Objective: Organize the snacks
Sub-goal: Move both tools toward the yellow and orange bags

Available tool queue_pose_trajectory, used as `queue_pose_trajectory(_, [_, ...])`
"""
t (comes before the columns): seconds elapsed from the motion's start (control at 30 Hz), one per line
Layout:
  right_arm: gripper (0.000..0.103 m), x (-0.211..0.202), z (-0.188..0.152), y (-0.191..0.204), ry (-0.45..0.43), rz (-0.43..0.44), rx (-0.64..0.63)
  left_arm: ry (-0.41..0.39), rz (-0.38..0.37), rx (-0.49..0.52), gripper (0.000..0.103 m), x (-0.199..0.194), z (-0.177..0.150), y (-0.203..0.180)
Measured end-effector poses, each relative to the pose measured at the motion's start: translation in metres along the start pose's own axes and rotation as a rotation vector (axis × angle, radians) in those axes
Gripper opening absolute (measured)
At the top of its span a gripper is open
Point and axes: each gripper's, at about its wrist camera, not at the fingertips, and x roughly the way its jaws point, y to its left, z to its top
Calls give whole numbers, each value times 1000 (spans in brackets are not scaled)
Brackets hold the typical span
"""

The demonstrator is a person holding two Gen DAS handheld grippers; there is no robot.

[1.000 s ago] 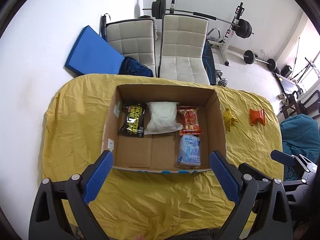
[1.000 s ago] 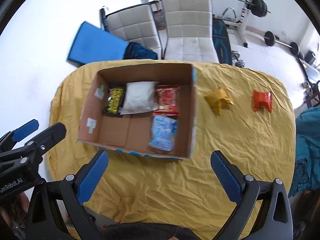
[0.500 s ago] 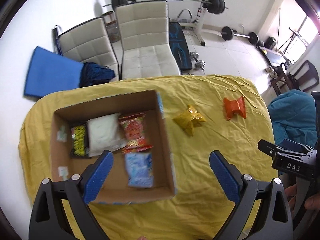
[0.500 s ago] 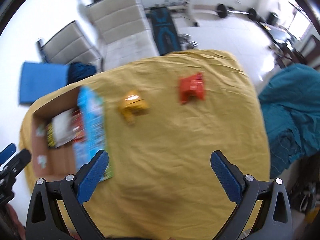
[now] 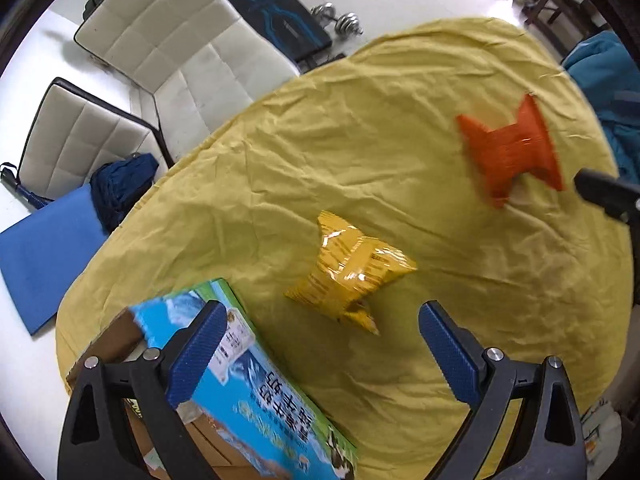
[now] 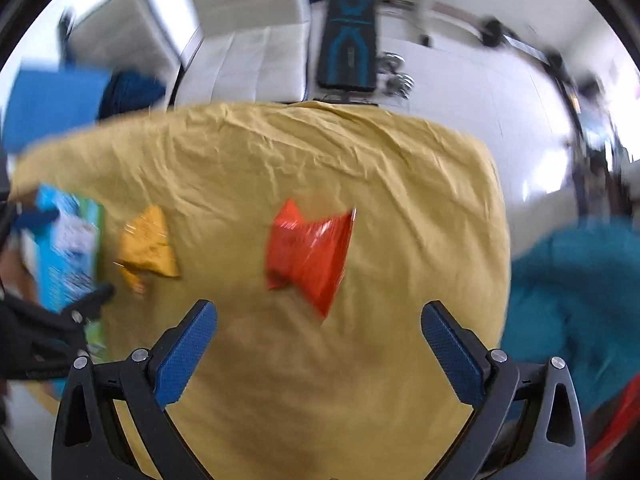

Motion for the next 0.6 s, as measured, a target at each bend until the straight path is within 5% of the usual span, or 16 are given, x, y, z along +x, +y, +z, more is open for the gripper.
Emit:
queue_pose_trajectory(0.2, [103, 49, 34, 23, 107, -74, -389, 65, -14, -40, 98, 26, 4, 5])
queue_pose_trajectory(0.4, [101, 93, 41, 39, 209, -86, -513, 83, 0, -37, 98, 35, 6, 3])
queue_pose_trajectory(0.53, [71, 107, 41, 39, 245, -37, -476, 84, -9, -33, 98, 39, 13, 4])
queue_pose_trajectory(0.6, [65, 108, 38, 37, 250, -14, -448, 87, -8, -28, 98, 40, 15, 3])
